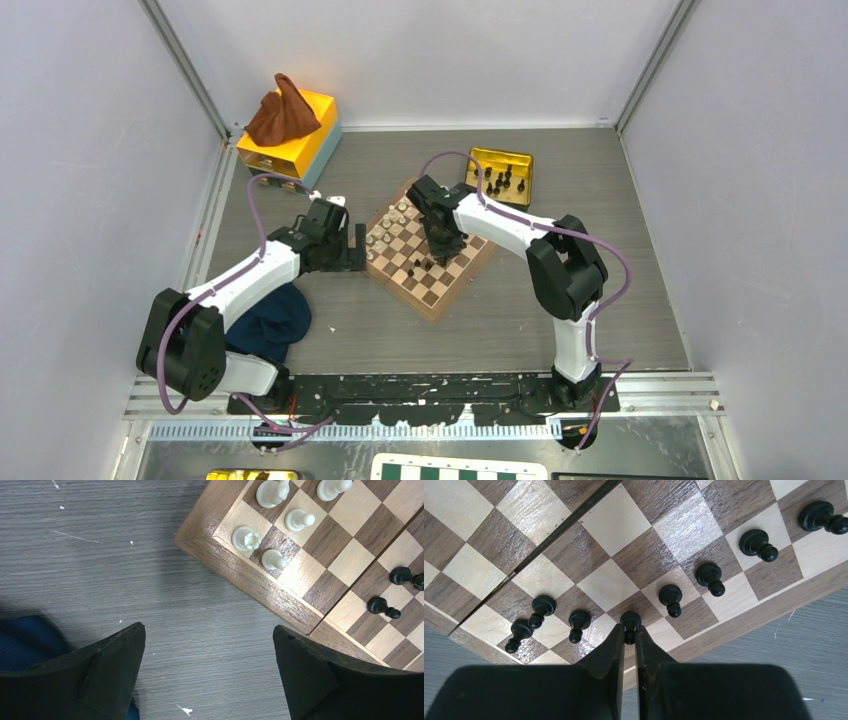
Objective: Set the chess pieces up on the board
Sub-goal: Place the chess piece on the chessboard.
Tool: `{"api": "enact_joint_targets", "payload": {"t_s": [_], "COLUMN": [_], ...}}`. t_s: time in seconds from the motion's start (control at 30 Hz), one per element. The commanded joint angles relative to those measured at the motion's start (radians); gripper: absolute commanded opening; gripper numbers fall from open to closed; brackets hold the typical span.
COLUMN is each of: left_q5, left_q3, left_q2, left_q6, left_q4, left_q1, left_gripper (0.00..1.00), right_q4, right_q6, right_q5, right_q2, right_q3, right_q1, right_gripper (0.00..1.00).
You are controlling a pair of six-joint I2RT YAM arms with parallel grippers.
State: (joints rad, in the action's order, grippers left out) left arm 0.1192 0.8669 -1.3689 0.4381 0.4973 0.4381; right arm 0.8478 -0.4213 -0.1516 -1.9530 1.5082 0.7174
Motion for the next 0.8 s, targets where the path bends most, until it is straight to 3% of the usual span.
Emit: {"api": "enact_joint_targets", "payload": {"t_s": [0.0,0.1,0.23,0.4,0.77], "left_q5": [-0.009,-0.010,-0.009,-0.011,-0.013], "left_q3": [0.011,0.011,0.011,0.011,0.011], "left_q2": [-0.003,-0.002,-0.004,-0.006,-0.007], "left_q6": [0.007,0.007,0.006,0.007,0.007], "left_q4": [-0.040,-0.041,-0.041,-0.042,-0.042], "left_q1": [-0.006,-0.006,-0.006,-0.006,-0.006], "left_gripper": [0.99,0.99,0.99,0.99,0.99], "right_q4": [-0.022,-0.023,-0.024,-0.023,0.006], "right_q6": [-0.013,-0.014,-0.012,-0.011,-0.001], "right_q5": [-0.007,-0.005,-0.003,-0.009,-0.018], "right_q2": [0.068,0.067,0.066,0.067,0.078], "right_q3": [-0.005,-0.006,-0.005,0.005,0.052], "right_q1": [0.004,0.003,0.003,0.004,0.004], "right_gripper": [0.06,0.09,0.21,0.31,0.33]}}
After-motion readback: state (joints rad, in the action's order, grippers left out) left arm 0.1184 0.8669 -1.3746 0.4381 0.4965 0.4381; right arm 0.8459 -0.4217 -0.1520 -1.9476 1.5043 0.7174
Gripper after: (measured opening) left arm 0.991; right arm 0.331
